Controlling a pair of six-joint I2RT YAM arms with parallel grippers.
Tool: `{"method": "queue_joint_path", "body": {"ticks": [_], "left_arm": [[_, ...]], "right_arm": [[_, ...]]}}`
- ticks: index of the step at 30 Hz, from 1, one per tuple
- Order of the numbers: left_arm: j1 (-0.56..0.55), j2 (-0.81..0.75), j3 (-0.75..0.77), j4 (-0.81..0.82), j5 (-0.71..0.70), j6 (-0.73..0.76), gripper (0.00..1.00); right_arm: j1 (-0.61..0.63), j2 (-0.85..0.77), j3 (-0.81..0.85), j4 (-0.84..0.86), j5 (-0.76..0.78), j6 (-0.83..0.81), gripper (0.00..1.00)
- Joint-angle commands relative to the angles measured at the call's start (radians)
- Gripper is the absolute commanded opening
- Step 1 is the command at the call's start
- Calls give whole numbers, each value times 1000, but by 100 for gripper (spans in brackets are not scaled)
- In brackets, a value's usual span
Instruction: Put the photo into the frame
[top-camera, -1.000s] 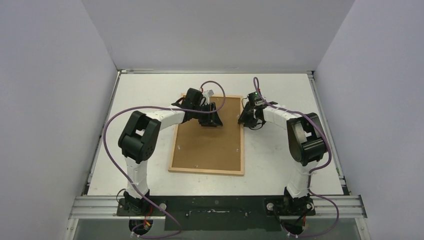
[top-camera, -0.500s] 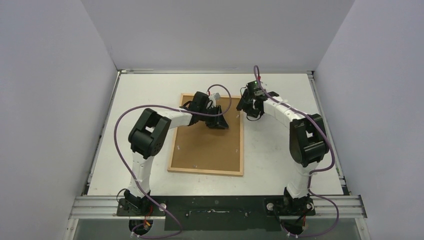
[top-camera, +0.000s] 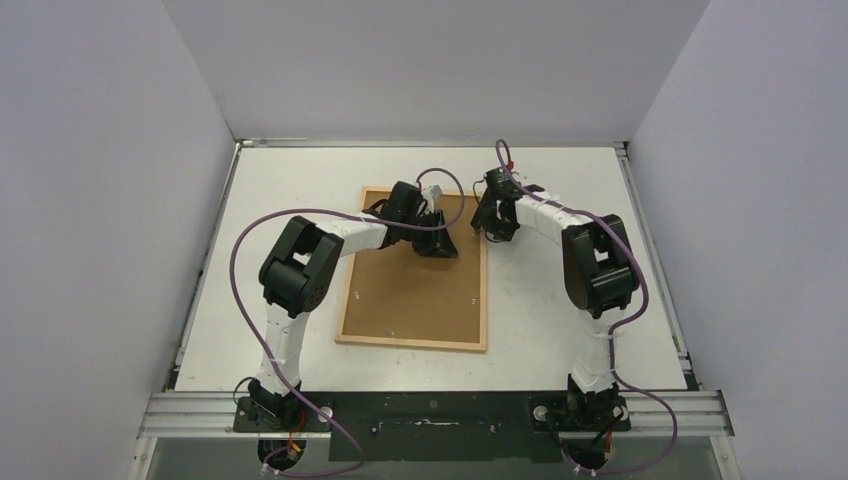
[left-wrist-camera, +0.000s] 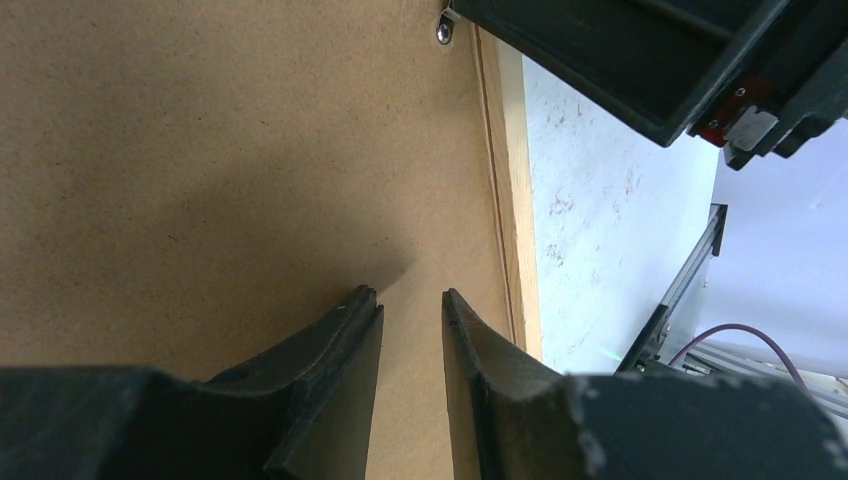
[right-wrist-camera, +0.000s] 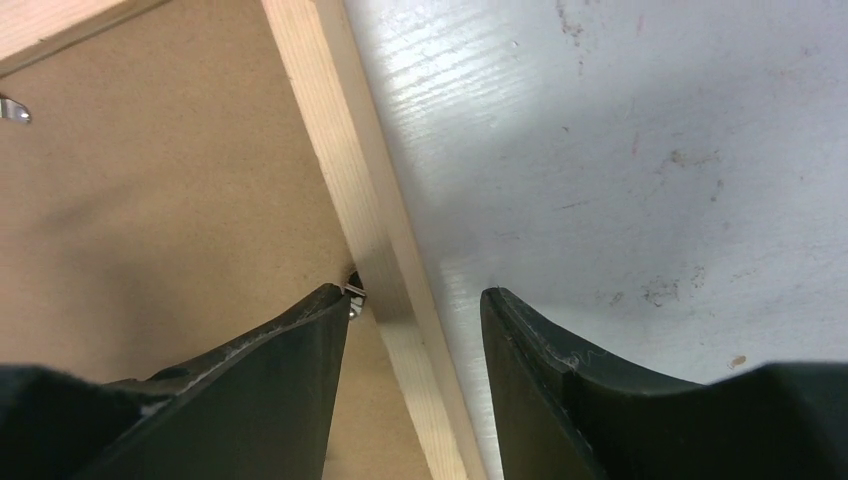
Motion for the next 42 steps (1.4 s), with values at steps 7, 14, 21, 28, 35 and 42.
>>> {"method": "queue_joint_path", "body": {"ticks": [7,14,21,28,35,42], "left_arm": [[-11,42,19,-85,-18,25,28],[-11,36,21,-70,1,20,28],[-10,41,25,-69,6,22,28],[-10,45,38,-81,12,27,28],[-10,44,53,-100,13,34,28],[-5,0,138,-159,69,65,39]], "right_arm": [[28,47,58,1,51,23,52],[34,37,43,-14,57,6,31],[36,36,36,-5,37,-3,19],[33,30,11,57,-22,-12,12],[17,26,-18,107,-111,6,0],[-15,-55,14,55,-131,56,41]]}}
